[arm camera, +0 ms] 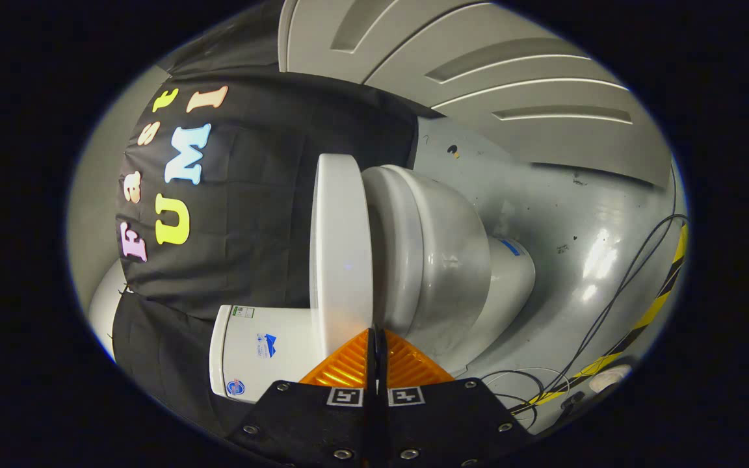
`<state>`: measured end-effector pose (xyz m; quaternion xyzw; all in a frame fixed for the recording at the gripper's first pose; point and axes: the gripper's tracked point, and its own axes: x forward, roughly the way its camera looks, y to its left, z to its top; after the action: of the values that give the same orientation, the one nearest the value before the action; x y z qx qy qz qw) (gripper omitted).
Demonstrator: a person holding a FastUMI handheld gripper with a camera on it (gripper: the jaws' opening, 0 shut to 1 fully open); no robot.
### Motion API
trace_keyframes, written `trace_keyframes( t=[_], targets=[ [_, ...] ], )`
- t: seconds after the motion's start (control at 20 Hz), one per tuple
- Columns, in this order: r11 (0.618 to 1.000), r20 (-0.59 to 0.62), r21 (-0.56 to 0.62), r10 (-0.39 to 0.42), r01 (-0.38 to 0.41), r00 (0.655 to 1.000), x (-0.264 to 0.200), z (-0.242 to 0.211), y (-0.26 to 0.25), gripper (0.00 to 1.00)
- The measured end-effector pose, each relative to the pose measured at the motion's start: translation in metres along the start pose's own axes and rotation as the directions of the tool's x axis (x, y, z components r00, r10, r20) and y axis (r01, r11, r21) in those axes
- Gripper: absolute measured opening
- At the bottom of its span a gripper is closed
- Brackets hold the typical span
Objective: Open the toilet lid.
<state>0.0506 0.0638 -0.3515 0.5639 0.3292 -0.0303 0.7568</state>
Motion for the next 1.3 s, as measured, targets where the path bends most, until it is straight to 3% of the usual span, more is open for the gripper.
trace_keyframes(
  t=[0.35, 0.85, 1.15, 1.3],
  targets=[
    [0.988, 0.035, -0.153, -0.010, 0.015, 0.999, -0.012, 0.002, 0.036, 0.00],
    [0.965, 0.077, -0.263, 0.034, -0.013, 0.996, -0.027, -0.003, 0.089, 0.00],
    [0.935, 0.087, -0.355, 0.037, -0.004, 0.995, -0.032, -0.009, 0.119, 0.00],
    [0.888, 0.112, -0.460, 0.042, 0.014, 0.993, -0.036, -0.017, 0.136, 0.00]
  ],
)
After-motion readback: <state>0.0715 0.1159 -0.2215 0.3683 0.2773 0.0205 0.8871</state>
